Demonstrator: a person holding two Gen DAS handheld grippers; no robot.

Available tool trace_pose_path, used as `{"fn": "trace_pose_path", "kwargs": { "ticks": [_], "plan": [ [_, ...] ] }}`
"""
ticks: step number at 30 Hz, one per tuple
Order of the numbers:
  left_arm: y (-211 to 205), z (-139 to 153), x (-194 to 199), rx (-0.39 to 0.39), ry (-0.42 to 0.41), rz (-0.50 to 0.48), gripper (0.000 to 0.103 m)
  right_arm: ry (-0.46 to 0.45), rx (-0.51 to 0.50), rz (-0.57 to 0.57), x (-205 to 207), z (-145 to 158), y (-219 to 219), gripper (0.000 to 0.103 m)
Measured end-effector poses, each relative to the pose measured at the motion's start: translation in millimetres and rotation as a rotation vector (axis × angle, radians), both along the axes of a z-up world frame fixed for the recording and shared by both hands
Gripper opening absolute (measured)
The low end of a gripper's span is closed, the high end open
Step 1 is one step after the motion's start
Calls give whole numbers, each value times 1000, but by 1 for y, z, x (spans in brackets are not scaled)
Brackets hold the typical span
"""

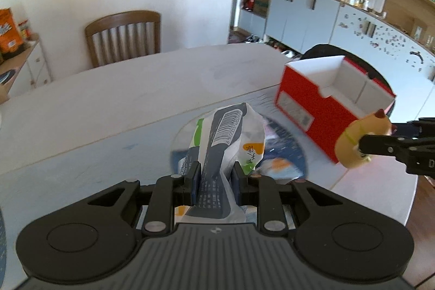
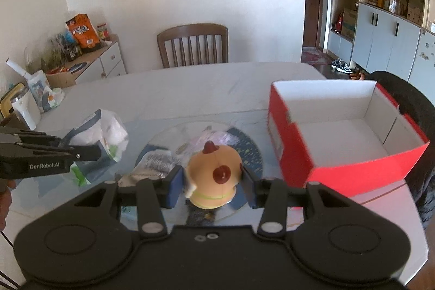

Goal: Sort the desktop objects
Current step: 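Carry the yellow toy and white-green bag with both grippers into the red shoebox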

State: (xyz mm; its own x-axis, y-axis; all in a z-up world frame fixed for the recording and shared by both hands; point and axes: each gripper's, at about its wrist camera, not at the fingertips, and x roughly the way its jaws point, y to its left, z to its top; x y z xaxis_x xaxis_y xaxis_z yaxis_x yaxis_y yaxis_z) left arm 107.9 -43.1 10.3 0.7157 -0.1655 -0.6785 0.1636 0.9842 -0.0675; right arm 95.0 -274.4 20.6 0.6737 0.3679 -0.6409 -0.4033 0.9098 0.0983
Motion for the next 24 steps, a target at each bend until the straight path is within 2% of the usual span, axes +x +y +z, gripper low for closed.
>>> {"fn": "trace_pose_path", "kwargs": {
  "ticks": [2, 16, 24],
  "plan": [
    [-13, 3, 6, 14, -3, -13, 22, -6, 0, -8, 5, 4, -10, 45],
    [-98, 12, 51, -11, -1, -99, 22, -2, -6, -57, 46, 10, -74, 45],
    [-143, 24, 69, -7, -22, -145, 22, -34, -38, -59, 67, 16, -103, 45]
  ]
}}
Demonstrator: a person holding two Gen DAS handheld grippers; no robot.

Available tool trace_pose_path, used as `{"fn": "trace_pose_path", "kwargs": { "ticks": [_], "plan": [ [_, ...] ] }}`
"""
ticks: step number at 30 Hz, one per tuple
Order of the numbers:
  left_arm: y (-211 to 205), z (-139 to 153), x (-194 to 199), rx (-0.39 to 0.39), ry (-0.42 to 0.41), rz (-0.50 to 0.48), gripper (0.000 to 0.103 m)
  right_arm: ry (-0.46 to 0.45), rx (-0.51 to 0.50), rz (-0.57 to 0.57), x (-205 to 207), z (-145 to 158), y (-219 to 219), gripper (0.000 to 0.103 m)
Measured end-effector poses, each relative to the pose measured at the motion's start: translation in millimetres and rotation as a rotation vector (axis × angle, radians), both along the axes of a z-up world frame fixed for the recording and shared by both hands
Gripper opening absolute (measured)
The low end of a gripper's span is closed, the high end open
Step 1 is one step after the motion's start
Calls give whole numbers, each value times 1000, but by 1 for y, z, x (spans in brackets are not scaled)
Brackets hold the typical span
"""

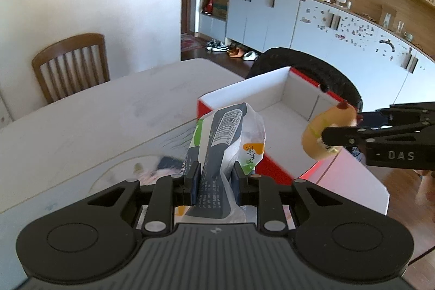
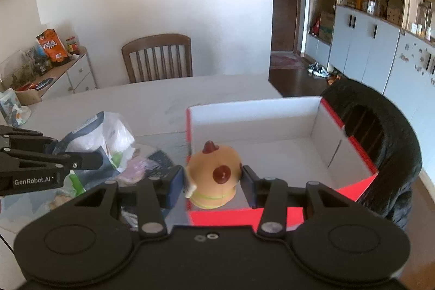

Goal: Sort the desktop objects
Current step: 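Carry the yellow toy and white-green bag with both grippers into the red shoebox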

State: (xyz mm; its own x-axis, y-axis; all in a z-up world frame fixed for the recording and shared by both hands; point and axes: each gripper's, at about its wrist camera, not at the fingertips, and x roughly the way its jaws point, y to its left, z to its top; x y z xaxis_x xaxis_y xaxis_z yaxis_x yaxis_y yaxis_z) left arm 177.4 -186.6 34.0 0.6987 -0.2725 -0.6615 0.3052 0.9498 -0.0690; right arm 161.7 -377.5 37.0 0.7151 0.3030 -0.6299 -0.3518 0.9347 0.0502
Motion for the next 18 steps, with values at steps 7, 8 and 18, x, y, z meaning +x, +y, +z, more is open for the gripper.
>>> {"fn": "trace_pose_path", "kwargs": {
  "ticks": [7, 8, 18],
  "plan": [
    [-39, 5, 17, 4, -5, -46, 22, -11, -30, -5, 21, -1, -23, 45],
    [-46, 5, 20, 11, -6, -51, 22, -8, -32, -7, 24, -2, -26, 45],
    [-90, -1, 58, 37, 23, -112, 22, 15, -67, -6, 53, -16, -50, 45]
  ]
}}
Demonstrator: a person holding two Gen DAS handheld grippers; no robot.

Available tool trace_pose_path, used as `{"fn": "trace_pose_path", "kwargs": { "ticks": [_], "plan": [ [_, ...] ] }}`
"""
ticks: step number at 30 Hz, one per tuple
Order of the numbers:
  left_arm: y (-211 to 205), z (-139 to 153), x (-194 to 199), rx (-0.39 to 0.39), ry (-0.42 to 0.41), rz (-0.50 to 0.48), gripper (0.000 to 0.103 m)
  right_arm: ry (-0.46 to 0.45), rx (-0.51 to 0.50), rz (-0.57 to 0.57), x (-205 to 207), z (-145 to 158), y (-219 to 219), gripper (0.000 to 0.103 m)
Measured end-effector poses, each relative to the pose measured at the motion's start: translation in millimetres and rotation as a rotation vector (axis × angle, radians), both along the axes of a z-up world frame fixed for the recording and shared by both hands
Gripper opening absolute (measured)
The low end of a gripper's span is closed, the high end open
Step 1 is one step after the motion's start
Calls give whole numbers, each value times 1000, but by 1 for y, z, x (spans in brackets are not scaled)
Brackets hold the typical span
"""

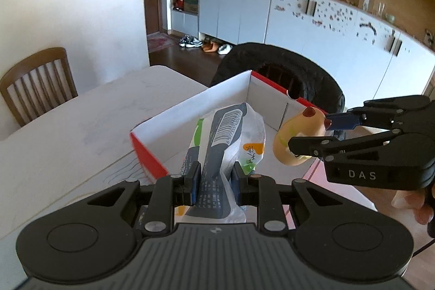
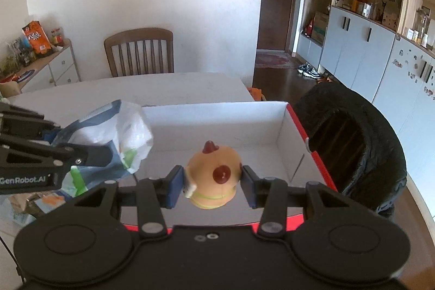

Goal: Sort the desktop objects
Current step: 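Carry the yellow toy and white-green bag with both grippers into the red shoebox, then open both grippers to drop the toy and bag into the box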

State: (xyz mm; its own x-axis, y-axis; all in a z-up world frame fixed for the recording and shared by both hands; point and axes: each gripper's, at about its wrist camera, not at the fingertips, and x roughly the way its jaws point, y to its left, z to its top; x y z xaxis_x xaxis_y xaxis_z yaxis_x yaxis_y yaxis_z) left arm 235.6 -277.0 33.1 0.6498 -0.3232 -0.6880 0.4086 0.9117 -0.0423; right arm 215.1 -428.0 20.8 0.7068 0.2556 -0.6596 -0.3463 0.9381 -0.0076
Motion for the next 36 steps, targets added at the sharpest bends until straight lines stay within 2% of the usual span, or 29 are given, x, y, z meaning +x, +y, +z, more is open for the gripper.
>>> {"fn": "trace_pose_path", "kwargs": {
  "ticks": [13, 20, 36],
  "plan": [
    [-44, -29, 54, 88, 51, -80, 23, 77, -30, 26, 42, -35, -20, 44],
    [-55, -64, 74, 129, 148, -105, 22, 122, -64, 53, 63, -56, -17, 44],
    [-58, -81, 83, 109, 234, -95, 22, 245, -108, 78, 87, -94, -17, 44]
  ]
}}
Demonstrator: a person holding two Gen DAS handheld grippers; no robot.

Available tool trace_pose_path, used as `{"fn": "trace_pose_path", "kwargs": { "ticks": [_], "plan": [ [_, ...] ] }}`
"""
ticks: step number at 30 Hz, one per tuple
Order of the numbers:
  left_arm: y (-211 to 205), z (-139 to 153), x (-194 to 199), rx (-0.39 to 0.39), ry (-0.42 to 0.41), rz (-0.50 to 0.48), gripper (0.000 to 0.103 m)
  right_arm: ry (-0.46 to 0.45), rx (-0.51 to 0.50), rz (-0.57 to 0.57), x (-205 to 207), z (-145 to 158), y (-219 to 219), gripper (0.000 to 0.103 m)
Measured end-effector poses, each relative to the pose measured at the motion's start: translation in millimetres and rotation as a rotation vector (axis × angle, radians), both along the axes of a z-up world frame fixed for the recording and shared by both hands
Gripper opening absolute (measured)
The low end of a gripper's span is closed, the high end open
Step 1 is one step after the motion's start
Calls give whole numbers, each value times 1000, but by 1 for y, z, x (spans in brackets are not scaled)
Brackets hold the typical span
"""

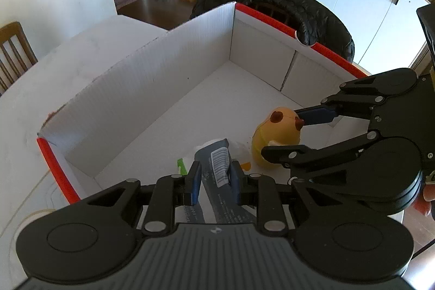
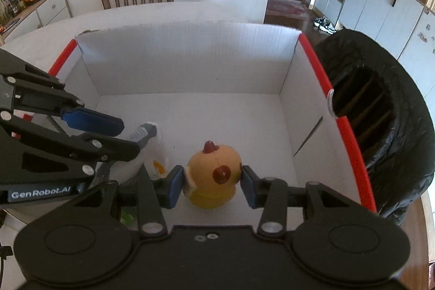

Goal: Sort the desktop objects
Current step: 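Open both grippers to drop the toy and bag into the box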

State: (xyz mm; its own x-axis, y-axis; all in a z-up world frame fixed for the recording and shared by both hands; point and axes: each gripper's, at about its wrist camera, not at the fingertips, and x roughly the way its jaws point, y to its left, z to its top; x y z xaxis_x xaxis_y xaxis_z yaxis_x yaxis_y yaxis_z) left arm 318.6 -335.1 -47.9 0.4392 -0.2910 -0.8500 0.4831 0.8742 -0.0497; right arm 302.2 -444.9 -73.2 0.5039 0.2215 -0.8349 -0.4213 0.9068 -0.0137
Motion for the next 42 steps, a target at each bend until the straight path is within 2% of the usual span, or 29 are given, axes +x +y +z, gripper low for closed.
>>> {"fn": "trace_pose_path", "kwargs": {
  "ticks": [10, 15, 34, 42],
  "plan": [
    [6, 4, -5, -39, 5, 3, 22, 19, 20, -11, 1, -2, -7, 48],
    [7, 8, -9, -51, -11, 1, 22, 0, 33, -17, -2, 4, -10, 65],
    [29, 52, -37, -139, -82, 7, 23, -65, 121, -1, -39, 61, -7, 71],
    [42, 61, -52, -164, -109, 9, 30, -82, 158, -5, -60, 76, -4, 74]
  ]
}}
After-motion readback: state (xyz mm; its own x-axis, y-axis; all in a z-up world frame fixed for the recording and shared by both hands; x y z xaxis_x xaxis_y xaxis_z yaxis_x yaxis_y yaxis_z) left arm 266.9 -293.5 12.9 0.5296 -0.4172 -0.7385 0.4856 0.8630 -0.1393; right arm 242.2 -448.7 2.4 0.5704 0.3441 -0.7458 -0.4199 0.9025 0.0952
